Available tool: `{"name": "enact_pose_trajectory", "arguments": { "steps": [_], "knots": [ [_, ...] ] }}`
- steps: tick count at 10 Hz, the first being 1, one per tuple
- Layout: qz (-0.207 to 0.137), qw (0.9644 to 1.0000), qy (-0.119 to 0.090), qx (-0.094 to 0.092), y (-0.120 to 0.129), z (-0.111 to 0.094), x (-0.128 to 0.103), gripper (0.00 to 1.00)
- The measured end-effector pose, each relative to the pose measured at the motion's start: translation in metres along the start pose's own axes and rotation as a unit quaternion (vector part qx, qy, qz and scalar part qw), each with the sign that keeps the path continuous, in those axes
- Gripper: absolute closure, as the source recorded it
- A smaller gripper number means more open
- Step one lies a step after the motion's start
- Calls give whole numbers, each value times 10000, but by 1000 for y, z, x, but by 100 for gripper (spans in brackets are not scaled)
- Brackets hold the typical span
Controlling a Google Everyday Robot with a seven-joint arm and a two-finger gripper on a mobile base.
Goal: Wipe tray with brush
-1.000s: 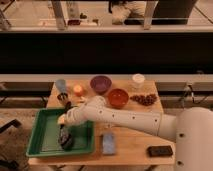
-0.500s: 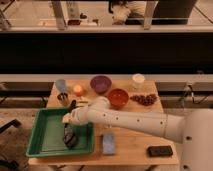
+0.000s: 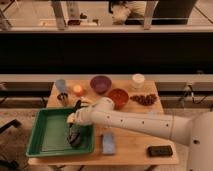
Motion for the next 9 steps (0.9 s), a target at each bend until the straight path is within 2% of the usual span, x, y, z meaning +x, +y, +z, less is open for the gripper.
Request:
{"name": "enact_pose_trajectory", "arguments": {
  "steps": [4, 9],
  "knots": [
    [-118, 9998, 159, -62, -6, -1, 9, 98],
    [-187, 9992, 323, -129, -8, 10, 35, 98]
  ]
}}
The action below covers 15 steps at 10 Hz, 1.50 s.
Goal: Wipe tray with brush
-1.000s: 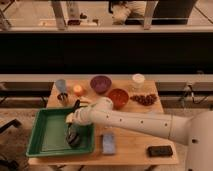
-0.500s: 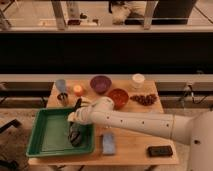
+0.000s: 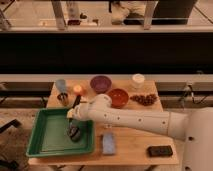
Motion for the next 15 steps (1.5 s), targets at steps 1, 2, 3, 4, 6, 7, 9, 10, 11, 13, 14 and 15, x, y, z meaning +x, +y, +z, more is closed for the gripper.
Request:
{"name": "enact_pose_trajectory", "arguments": {
  "steps": [1, 2, 3, 4, 6, 7, 9, 10, 11, 13, 14, 15],
  "knots": [
    [-15, 10000, 28, -21, 0, 5, 7, 98],
    [-14, 10000, 44, -34, -1, 8, 11, 98],
    [-23, 9999, 72, -73, 0, 11, 18, 98],
    [-50, 9999, 90, -101, 0, 14, 21, 98],
    [-81, 9996, 161, -198, 4, 18, 33, 98],
    [-77, 9996, 176, -216, 5, 18, 36, 98],
    [-80, 9995, 199, -241, 6, 20, 37, 98],
    [-80, 9995, 205, -236, 5, 21, 36, 98],
    [-100, 9996, 185, -203, -2, 24, 32, 98],
    [-122, 9998, 136, -119, -19, 27, 26, 98],
    [-112, 9998, 124, -73, -25, 28, 25, 98],
    [-108, 9999, 81, 6, -34, 30, 22, 98]
  ]
}}
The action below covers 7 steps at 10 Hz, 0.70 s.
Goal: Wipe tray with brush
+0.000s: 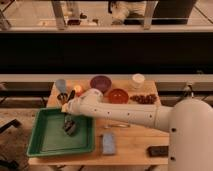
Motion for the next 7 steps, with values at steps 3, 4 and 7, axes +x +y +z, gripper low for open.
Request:
{"name": "enact_pose_trajectory", "arguments": {
  "steps": [3, 4, 7],
  "knots": [
    [-32, 9997, -80, 234, -22, 6, -5, 98],
    [-78, 9993, -112, 352, -34, 11, -10, 98],
    [-228, 9981, -152, 549, -54, 22, -22, 98]
  ]
}}
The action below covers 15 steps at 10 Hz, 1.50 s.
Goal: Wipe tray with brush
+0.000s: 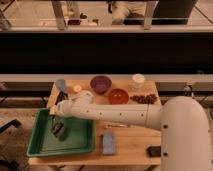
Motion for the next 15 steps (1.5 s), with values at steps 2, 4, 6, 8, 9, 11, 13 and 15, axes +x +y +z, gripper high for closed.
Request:
{"name": "enact_pose_trajectory", "arguments": {
  "steps": [2, 4, 6, 8, 9, 11, 13, 15],
  "knots": [
    [-95, 9999, -27, 108, -8, 6, -6, 98],
    [-163, 9996, -58, 208, -18, 11, -13, 98],
    [-132, 9996, -84, 252, -19, 8, -18, 98],
    [-55, 9994, -185, 276, -22, 1, -30, 98],
    [-13, 9994, -204, 270, -21, -5, -35, 98],
    [63, 9992, -296, 274, -23, -9, -46, 98],
    [159, 9991, -296, 256, -20, -14, -49, 98],
    [248, 9993, -207, 202, -8, -21, -44, 98]
  ]
}}
